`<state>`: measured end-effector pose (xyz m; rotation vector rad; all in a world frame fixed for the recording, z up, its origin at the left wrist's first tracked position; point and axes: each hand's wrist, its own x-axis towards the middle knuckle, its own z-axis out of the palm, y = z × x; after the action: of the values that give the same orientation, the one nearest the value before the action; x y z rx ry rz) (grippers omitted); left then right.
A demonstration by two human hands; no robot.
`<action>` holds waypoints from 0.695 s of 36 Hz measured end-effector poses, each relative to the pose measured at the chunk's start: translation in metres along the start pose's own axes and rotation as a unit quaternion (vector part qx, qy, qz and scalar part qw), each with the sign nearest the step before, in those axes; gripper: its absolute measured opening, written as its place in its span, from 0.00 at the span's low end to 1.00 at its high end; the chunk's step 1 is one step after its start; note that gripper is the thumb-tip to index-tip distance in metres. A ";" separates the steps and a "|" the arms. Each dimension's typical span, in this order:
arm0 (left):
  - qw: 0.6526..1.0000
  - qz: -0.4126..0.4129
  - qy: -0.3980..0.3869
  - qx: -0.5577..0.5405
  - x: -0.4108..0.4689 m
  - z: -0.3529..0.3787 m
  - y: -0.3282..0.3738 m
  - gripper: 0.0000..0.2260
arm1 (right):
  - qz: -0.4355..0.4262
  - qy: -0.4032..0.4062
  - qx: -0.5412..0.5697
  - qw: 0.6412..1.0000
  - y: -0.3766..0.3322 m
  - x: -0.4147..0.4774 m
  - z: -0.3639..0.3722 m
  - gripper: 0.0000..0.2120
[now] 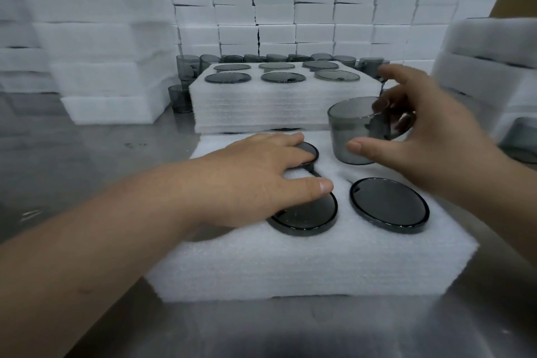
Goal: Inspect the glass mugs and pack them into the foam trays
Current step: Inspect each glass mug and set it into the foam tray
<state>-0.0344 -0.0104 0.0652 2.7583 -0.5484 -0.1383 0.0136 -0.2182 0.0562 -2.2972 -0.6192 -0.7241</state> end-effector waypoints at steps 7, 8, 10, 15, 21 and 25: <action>1.000 -0.001 0.003 0.004 0.001 0.001 -0.001 0.47 | 0.005 -0.093 -0.084 0.992 -0.007 0.005 -0.001 0.48; 1.000 -0.002 0.003 0.004 0.001 0.001 -0.002 0.47 | 0.006 -0.093 -0.075 0.993 -0.005 0.005 -0.003 0.43; 1.000 -0.003 0.003 0.003 0.001 0.001 -0.002 0.47 | 0.017 -0.088 -0.047 0.995 -0.002 0.005 -0.007 0.31; 1.000 0.001 0.003 0.001 0.002 0.001 -0.003 0.45 | 0.031 -0.041 -0.035 0.998 -0.003 0.004 -0.008 0.09; 1.000 0.001 0.007 -0.005 0.001 0.001 -0.003 0.45 | 0.025 0.017 -0.064 0.997 -0.011 0.006 -0.008 0.16; 1.000 0.002 0.006 -0.002 0.002 0.001 -0.002 0.46 | -0.004 0.003 -0.100 0.995 -0.017 0.008 -0.006 0.16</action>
<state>-0.0323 -0.0094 0.0631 2.7517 -0.5510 -0.1217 0.0073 -0.2093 0.0725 -2.4740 -0.5759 -0.8302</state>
